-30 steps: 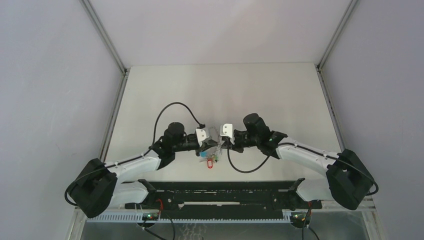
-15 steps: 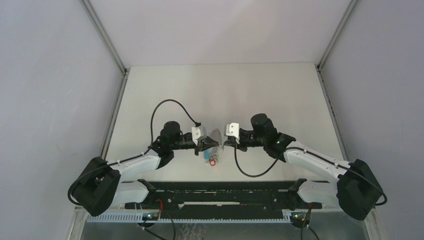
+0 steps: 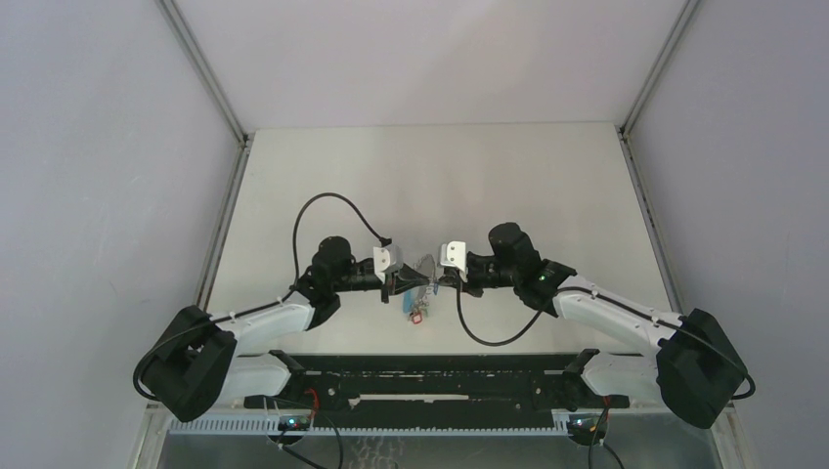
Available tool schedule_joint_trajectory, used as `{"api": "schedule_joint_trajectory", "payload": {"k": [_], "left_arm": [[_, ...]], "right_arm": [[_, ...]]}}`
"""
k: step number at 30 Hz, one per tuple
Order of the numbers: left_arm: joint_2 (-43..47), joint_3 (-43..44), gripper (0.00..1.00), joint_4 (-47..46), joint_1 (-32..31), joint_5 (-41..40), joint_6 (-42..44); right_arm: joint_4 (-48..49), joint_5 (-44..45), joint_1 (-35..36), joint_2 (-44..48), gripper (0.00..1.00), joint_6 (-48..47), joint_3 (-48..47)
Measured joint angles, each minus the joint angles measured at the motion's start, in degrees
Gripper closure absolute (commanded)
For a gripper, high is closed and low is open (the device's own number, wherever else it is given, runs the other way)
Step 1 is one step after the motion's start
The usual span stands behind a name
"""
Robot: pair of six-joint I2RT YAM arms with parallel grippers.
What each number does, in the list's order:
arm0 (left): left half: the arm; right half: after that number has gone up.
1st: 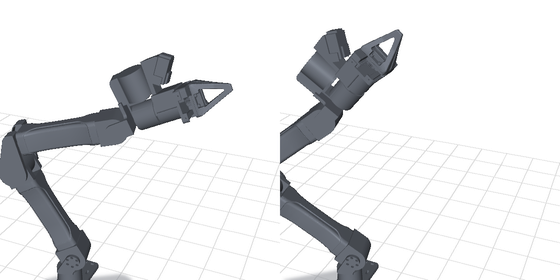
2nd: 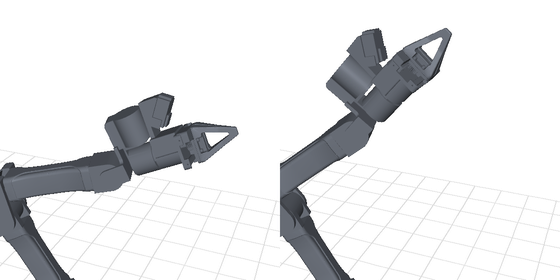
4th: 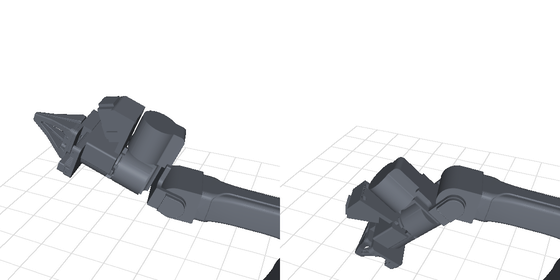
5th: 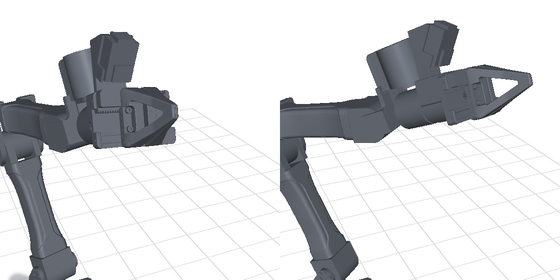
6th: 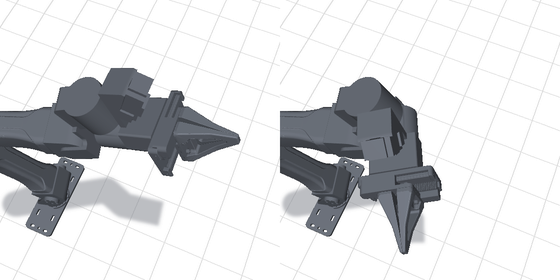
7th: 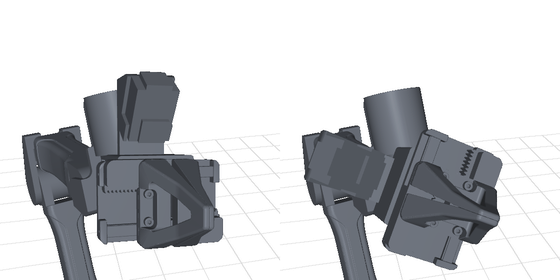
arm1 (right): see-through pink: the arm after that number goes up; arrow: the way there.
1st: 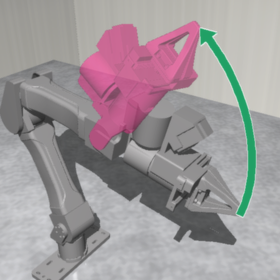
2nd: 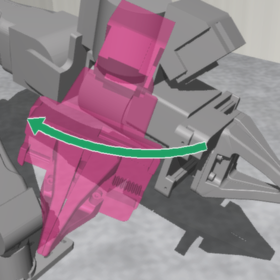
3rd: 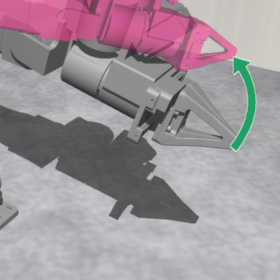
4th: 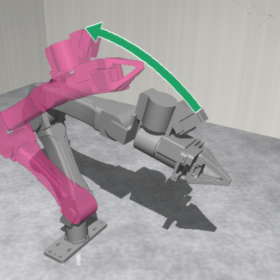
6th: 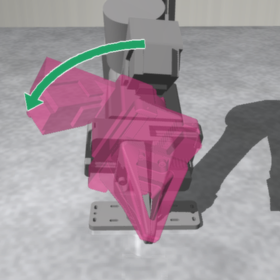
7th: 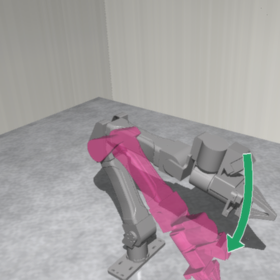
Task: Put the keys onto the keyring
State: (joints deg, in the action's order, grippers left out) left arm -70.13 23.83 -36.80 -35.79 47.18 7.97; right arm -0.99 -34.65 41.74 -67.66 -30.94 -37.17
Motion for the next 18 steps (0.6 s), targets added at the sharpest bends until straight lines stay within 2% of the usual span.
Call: {"api": "schedule_joint_trajectory", "payload": {"k": [18], "left_arm": [[-1.01, 0.0, 1.0, 0.04, -0.02, 0.02, 0.04]], "right_arm": [[-0.07, 0.31, 0.35, 0.63, 1.0, -0.37, 0.04]]}}
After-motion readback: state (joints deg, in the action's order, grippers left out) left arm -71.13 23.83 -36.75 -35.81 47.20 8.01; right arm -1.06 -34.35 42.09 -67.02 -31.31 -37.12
